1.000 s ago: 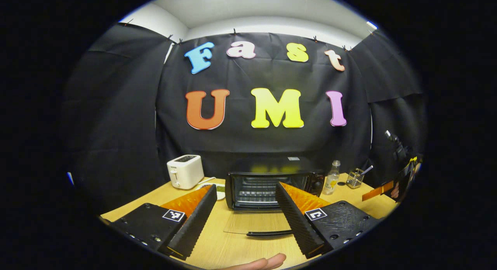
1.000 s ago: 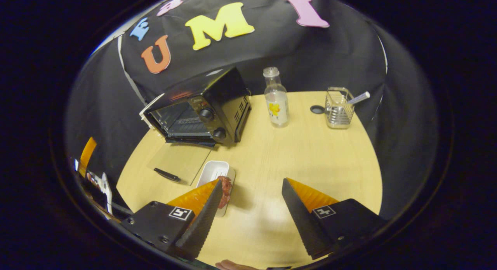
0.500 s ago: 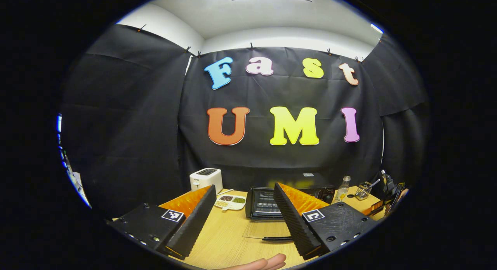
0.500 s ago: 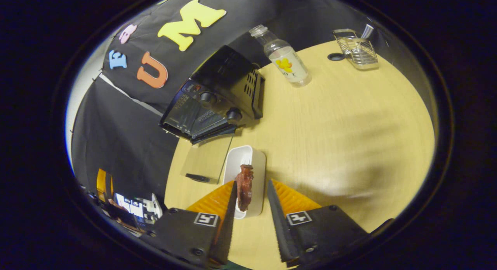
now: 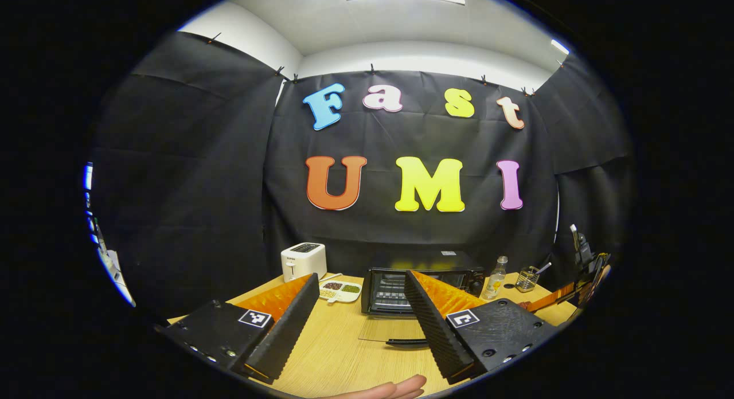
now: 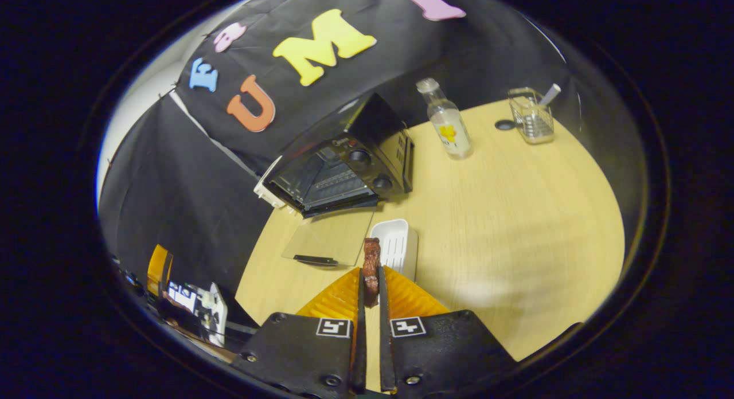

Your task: Open the electric oven with the left hand, put the food in, and close the electric oven.

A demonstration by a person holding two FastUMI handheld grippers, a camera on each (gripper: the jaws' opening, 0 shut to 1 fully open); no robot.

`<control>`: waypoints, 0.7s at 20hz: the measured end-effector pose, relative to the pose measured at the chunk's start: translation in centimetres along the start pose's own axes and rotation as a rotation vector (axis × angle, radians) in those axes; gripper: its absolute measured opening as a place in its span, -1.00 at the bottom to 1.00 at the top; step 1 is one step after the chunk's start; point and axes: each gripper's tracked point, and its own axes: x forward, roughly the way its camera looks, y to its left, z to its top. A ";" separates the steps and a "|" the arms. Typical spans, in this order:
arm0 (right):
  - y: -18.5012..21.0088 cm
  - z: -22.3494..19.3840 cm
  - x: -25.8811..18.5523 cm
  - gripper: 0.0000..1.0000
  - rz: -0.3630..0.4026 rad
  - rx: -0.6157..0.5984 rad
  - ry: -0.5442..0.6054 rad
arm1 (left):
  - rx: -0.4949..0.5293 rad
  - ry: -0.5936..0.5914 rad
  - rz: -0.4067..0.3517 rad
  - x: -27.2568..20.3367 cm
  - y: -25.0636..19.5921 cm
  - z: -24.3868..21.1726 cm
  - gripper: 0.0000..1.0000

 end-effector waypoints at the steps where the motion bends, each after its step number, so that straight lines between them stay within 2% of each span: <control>1: 1.1 0.0 -0.8 -0.76 -0.016 -0.064 -0.027 | 0.002 0.008 -0.004 -0.4 0.2 -0.4 0.89; 7: 7.1 0.3 -2.3 -0.75 -0.168 -0.440 -0.175 | 0.036 0.062 -0.002 -1.7 2.6 -2.7 0.89; 10: 10.1 0.1 -0.7 -0.76 -0.199 -0.573 -0.206 | 0.024 0.061 -0.034 -2.0 2.9 -3.0 0.90; 11: 11.1 0.0 0.2 -0.82 -0.206 -0.613 -0.214 | 0.020 0.061 -0.044 -2.0 3.0 -3.0 0.90; 13: 12.9 0.0 2.2 -0.82 -0.214 -0.676 -0.237 | 0.012 0.063 -0.059 -1.9 3.6 -3.2 0.90; 14: 13.9 -0.1 3.2 -0.76 -0.215 -0.702 -0.245 | 0.015 0.063 -0.068 -1.7 3.7 -3.5 0.90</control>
